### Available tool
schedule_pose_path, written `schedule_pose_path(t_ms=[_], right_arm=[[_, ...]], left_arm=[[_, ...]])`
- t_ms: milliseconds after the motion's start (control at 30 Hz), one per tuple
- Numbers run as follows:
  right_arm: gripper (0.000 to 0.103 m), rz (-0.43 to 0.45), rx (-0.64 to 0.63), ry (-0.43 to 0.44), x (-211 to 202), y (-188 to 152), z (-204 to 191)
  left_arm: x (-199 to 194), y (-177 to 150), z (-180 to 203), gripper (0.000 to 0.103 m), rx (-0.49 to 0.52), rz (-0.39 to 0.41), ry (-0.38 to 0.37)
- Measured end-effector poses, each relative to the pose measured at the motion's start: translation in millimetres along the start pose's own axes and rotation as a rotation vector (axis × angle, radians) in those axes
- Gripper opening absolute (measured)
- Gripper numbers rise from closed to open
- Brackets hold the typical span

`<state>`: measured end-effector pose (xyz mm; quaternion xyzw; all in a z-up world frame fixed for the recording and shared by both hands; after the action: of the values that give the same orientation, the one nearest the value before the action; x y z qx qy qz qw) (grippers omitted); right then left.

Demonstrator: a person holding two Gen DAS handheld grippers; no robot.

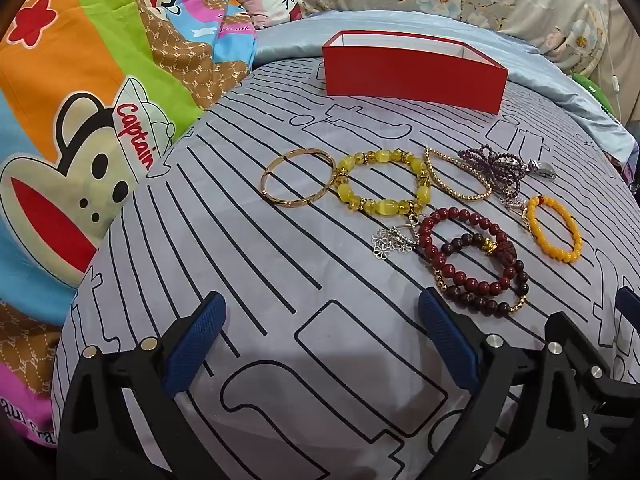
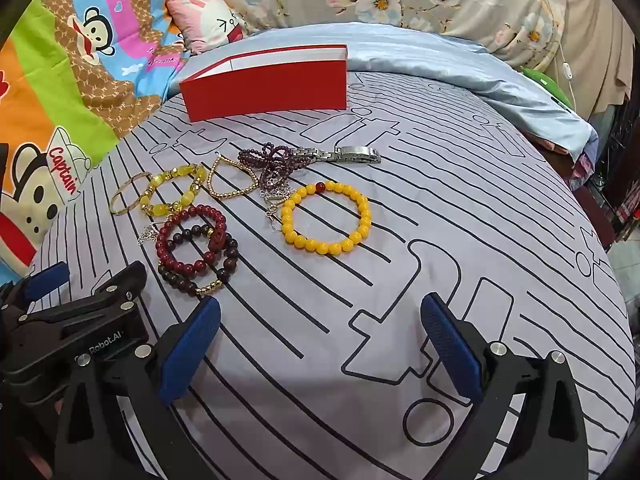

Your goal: Organize jewelry

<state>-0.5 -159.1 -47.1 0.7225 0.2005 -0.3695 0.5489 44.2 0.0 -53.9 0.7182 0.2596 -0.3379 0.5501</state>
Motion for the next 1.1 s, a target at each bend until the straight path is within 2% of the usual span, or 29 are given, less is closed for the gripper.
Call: schedule_pose_path(t_ms=[1100], right_arm=[[0.098, -0.002, -0.001, 0.0, -0.2, 0.1, -0.3]], left_arm=[[-0.7, -0.9, 0.1, 0.094, -0.001, 0.0, -0.002]])
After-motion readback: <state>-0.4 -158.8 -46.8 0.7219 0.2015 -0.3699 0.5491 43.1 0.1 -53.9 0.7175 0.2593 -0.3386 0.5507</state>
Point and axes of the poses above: each gripper's, at about its wrist camera, not at the fingertips, and x roughly the way its jaws point, z to its right, y to its top, the point moved 7 cm from there along x, roughly the way its jaws point, and after that the axes turned 9 degrees about x, right-handed, at the moved point
